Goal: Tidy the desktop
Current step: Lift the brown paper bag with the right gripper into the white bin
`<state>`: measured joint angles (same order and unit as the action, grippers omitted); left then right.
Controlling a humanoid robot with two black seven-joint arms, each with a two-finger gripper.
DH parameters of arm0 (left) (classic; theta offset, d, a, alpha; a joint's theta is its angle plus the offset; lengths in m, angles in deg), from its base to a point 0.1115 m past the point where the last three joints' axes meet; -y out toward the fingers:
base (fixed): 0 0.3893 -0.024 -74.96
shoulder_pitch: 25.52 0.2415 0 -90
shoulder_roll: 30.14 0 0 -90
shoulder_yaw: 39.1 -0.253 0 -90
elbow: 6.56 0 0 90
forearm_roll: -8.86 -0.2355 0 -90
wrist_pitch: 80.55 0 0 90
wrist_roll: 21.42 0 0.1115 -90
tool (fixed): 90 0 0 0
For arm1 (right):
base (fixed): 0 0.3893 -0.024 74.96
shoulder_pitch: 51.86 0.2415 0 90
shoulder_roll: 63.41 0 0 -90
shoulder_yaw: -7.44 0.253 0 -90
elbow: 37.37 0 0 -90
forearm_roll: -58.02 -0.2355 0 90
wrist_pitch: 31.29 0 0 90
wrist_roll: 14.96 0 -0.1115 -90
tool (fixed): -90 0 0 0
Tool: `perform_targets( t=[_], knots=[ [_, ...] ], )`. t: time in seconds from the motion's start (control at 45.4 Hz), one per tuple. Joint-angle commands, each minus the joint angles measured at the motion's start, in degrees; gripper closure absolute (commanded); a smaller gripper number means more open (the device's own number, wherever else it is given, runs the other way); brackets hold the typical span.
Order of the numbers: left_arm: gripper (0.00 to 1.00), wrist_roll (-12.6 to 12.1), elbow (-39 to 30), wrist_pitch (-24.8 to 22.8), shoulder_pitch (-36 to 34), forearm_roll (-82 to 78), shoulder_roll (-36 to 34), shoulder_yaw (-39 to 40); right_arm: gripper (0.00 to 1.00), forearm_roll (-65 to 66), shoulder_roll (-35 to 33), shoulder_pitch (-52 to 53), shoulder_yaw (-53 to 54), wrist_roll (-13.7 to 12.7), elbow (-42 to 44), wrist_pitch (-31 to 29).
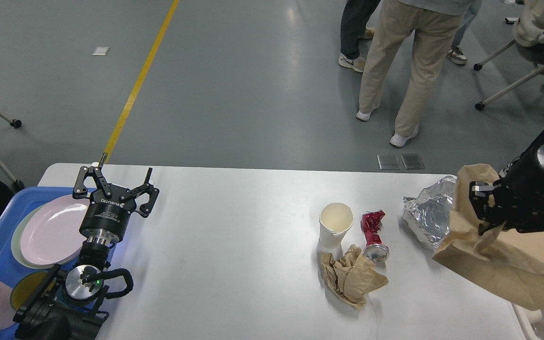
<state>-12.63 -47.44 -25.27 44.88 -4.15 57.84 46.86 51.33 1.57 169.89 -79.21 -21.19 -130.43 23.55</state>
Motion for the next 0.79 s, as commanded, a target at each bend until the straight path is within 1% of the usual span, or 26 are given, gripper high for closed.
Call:
perform_targets(
  t=[0.0, 0.11, 0.22, 0.33, 0.352, 0.462, 0.507, 0.639, 0.771],
  knots=[
    [0.03, 0.0, 0.0, 0.0, 0.0, 0.0, 0.0, -0.1, 1.00, 0.0, -6.0, -6.0, -0.9, -0.2, 5.7, 3.2],
    [0.03, 0.0, 0.0, 0.0, 0.0, 0.0, 0.0, -0.1, 1.00, 0.9, -10.6, -14.4, -0.4, -0.3, 13.3, 4.8],
    [0.03, 0.0, 0.0, 0.0, 0.0, 0.0, 0.0, -0.1, 1.00, 0.9, -12.7, -26.4, 1.8, -0.2, 25.8, 8.5],
    [0.03, 0.0, 0.0, 0.0, 0.0, 0.0, 0.0, -0.1, 1.00, 0.7, -12.6, -43.4, 8.1, -0.2, 38.4, 14.6],
    [0.03, 0.1, 0.0, 0.0, 0.0, 0.0, 0.0, -0.1, 1.00, 0.5, -12.6, -49.4, 11.6, -0.2, 43.7, 16.2],
    [0.03, 0.1, 0.0, 0.0, 0.0, 0.0, 0.0, -0.1, 1.00, 0.6, -12.3, -61.1, 19.0, -0.2, 55.6, 17.0],
    [0.03, 0.1, 0.0, 0.0, 0.0, 0.0, 0.0, -0.1, 1.00, 0.6, -11.0, -65.4, 20.6, -0.2, 60.2, 17.7],
    [0.03, 0.1, 0.0, 0.0, -0.1, 0.0, 0.0, -0.1, 1.00, 0.1, -4.3, -77.5, 23.2, -0.4, 74.1, 18.6],
    [0.03, 0.1, 0.0, 0.0, -0.1, 0.0, 0.0, -0.1, 1.00, 0.0, 0.7, -89.5, 25.2, -0.5, 86.8, 22.8]
  ],
)
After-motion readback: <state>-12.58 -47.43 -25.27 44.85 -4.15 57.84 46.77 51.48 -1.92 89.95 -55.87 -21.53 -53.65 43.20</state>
